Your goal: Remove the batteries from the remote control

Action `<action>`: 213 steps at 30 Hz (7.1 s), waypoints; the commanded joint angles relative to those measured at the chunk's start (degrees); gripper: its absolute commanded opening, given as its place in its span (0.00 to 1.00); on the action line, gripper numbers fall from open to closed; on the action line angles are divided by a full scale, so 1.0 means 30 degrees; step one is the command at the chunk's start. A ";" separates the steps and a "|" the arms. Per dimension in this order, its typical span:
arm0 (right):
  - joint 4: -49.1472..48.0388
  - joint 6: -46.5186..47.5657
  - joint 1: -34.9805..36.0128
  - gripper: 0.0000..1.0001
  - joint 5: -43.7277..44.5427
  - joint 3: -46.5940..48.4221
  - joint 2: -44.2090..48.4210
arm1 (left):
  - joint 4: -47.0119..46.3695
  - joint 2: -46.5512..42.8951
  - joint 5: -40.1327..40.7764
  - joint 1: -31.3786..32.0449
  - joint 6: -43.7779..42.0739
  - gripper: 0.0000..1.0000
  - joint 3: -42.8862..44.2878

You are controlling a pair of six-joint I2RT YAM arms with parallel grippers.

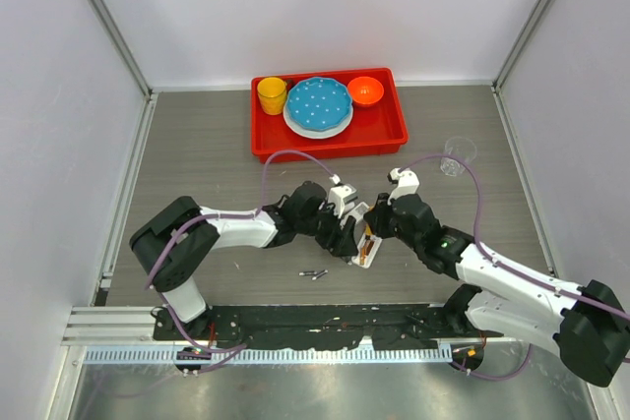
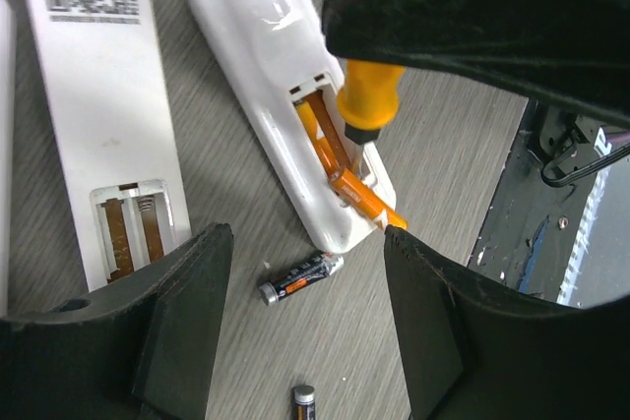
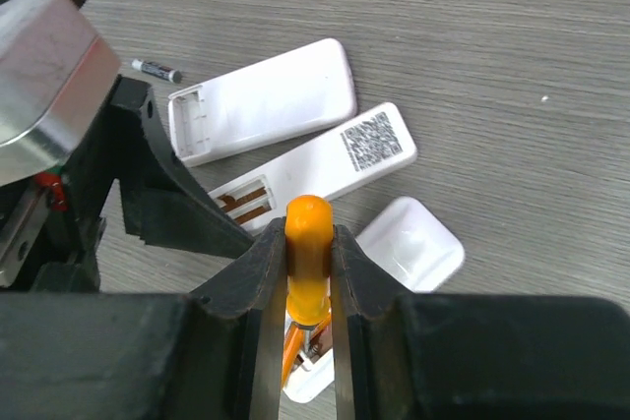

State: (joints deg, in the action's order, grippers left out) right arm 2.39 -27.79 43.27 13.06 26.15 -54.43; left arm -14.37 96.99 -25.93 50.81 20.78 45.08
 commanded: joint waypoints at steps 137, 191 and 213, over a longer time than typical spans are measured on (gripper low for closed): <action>-0.4873 -0.7613 -0.6951 0.01 -0.5731 -0.3299 0.0185 | 0.4058 0.3559 0.2287 0.1698 -0.0597 0.00 0.4251; -0.1208 -0.2631 -0.6980 0.01 -0.5702 -0.1774 0.3878 | 0.6927 -1.6775 1.7024 -0.0498 0.7781 1.00 -0.5770; -0.3458 -0.3800 -0.6951 0.08 -0.4705 -0.1334 -0.0718 | 0.9536 -1.1264 1.3832 -0.2814 0.8193 1.00 -0.2927</action>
State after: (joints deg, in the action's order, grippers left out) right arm -1.32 -37.28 22.33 -2.13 19.75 -53.39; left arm 13.69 64.38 17.28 42.61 46.06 34.17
